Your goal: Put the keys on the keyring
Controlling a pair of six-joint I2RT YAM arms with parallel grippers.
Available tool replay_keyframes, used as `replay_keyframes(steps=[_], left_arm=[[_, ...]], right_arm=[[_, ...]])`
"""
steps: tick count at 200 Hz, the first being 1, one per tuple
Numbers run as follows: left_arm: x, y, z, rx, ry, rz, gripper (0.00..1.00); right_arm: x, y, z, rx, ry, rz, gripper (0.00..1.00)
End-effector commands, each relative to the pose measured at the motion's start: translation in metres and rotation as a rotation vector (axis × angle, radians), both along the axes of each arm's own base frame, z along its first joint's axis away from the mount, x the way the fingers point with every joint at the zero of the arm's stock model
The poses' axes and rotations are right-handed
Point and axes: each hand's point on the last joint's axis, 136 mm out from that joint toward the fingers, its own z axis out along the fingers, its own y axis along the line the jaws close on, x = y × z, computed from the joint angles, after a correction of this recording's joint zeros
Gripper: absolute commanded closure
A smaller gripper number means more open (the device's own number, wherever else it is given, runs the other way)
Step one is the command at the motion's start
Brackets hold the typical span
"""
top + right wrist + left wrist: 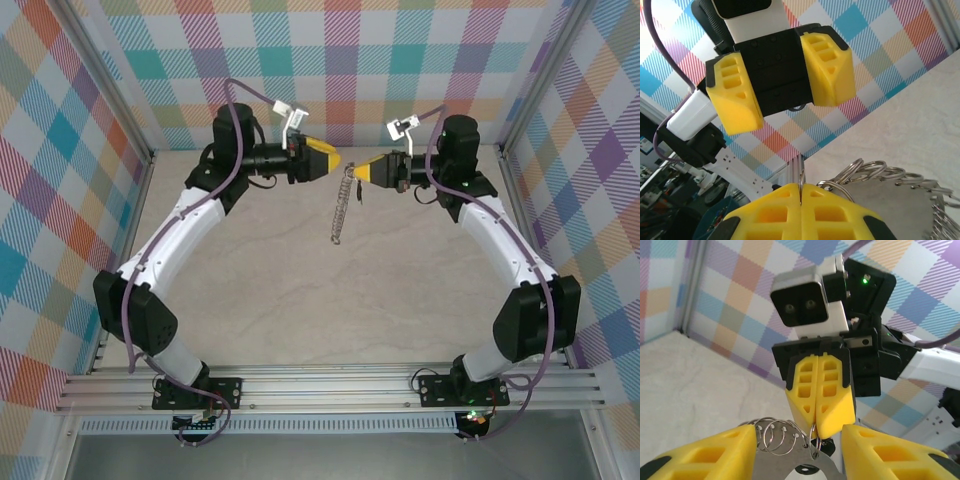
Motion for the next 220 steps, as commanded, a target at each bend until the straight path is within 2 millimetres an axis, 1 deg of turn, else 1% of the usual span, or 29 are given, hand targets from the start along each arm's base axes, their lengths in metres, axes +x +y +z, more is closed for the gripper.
replay_keyframes(steps=[1, 19, 54, 112, 201, 220], left_arm=[[-0.007, 0.000, -0.006, 0.018, 0.022, -0.080, 0.56], [-0.007, -0.003, -0.010, 0.021, 0.045, -0.110, 0.61], [-0.008, -0.007, -0.016, 0.023, 0.064, -0.143, 0.64], [-0.013, -0.014, -0.026, 0.035, 0.084, -0.173, 0.65], [-0.017, -0.028, -0.027, 0.036, 0.083, -0.208, 0.66], [-0.018, -0.030, -0.027, 0.036, 0.081, -0.212, 0.70]], right_arm=[[-0.007, 0.000, 0.010, 0.019, -0.047, 0.071, 1.00], [-0.003, 0.000, 0.005, 0.017, -0.034, 0.069, 1.00], [0.002, 0.002, -0.002, 0.014, -0.018, 0.064, 1.00], [0.007, 0.002, -0.007, 0.012, -0.010, 0.054, 1.00], [0.008, 0.003, -0.010, 0.012, -0.001, 0.052, 1.00], [0.009, 0.003, -0.012, 0.011, 0.004, 0.050, 1.00]])
